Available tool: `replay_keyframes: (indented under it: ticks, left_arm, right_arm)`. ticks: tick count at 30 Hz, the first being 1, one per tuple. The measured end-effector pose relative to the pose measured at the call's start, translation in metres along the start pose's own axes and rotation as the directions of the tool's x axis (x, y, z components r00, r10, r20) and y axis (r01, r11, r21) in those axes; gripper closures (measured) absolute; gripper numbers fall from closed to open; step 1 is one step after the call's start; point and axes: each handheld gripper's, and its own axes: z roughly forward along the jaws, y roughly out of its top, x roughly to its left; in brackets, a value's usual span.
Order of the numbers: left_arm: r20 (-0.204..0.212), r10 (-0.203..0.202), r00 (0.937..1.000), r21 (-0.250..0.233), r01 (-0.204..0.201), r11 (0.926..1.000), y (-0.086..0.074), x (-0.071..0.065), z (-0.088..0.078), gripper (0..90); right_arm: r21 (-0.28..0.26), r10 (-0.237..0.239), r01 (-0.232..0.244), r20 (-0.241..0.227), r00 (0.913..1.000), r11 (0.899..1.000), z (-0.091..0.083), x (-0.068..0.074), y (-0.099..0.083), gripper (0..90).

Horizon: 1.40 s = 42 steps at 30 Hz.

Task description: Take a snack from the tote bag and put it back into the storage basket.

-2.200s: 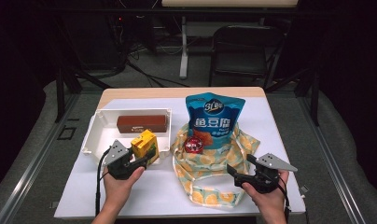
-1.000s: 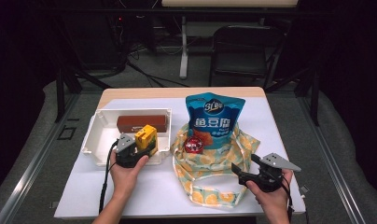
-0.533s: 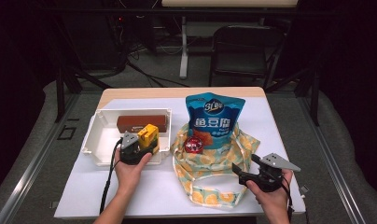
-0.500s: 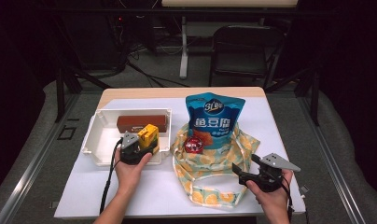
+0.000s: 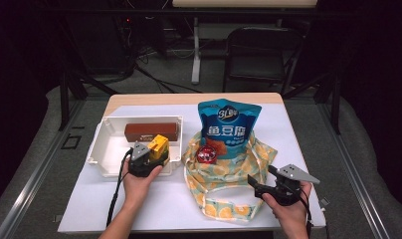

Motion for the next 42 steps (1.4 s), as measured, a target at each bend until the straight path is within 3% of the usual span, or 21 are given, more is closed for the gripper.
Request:
replay_keyframes:
  ticks: [4, 8, 10, 16, 22, 25, 27, 32, 42]
  left_arm:
    - [0.019, -0.021, 0.9996, -0.014, 0.021, 0.9997, -0.002, 0.002, -0.003, 43.1]
    - [0.032, -0.043, 0.9986, -0.011, 0.043, 0.9990, -0.002, 0.000, -0.008, 24.1]
    - [0.036, -0.048, 0.9982, -0.018, 0.049, 0.9987, -0.001, -0.001, -0.014, 20.1]
    - [0.055, -0.052, 0.9971, -0.066, 0.055, 0.9963, 0.002, -0.004, -0.043, 20.6]
    - [0.043, -0.053, 0.9977, -0.126, 0.058, 0.9903, -0.007, -0.008, -0.072, 37.0]
    - [0.018, -0.059, 0.9981, -0.118, 0.061, 0.9912, -0.012, -0.010, -0.080, 54.6]
    - [0.033, -0.078, 0.9964, -0.118, 0.081, 0.9897, -0.014, -0.008, -0.082, 69.8]
    - [0.044, -0.072, 0.9964, -0.096, 0.076, 0.9925, -0.015, -0.012, -0.078, 90.0]
    - [0.016, -0.101, 0.9947, -0.061, 0.102, 0.9929, -0.004, -0.004, -0.059, 90.0]
  right_arm:
    - [0.003, 0.001, -0.001, 0.003, 1.0000, 1.000, 0.001, 0.000, -0.001, 16.2]
    - [0.004, 0.001, -0.001, -0.001, 1.0000, 1.000, 0.002, 0.001, -0.001, 16.0]
    - [0.004, 0.001, -0.001, -0.001, 1.0000, 1.000, 0.002, 0.001, -0.001, 15.8]
    - [-0.002, 0.005, -0.005, 0.000, 1.0000, 1.000, 0.000, -0.001, -0.002, 15.5]
    - [-0.007, 0.004, -0.004, -0.003, 1.0000, 1.000, -0.001, 0.001, -0.002, 15.4]
    - [0.002, -0.004, 0.004, -0.004, 1.0000, 1.000, -0.001, 0.002, -0.001, 15.4]
    - [0.001, -0.004, 0.004, -0.006, 1.0000, 1.000, 0.000, 0.002, -0.002, 15.4]
    - [0.003, -0.004, 0.005, -0.010, 0.9999, 1.000, 0.001, 0.002, -0.002, 15.5]
    - [0.010, -0.003, 0.003, -0.003, 1.0000, 1.000, 0.002, 0.002, -0.004, 15.7]
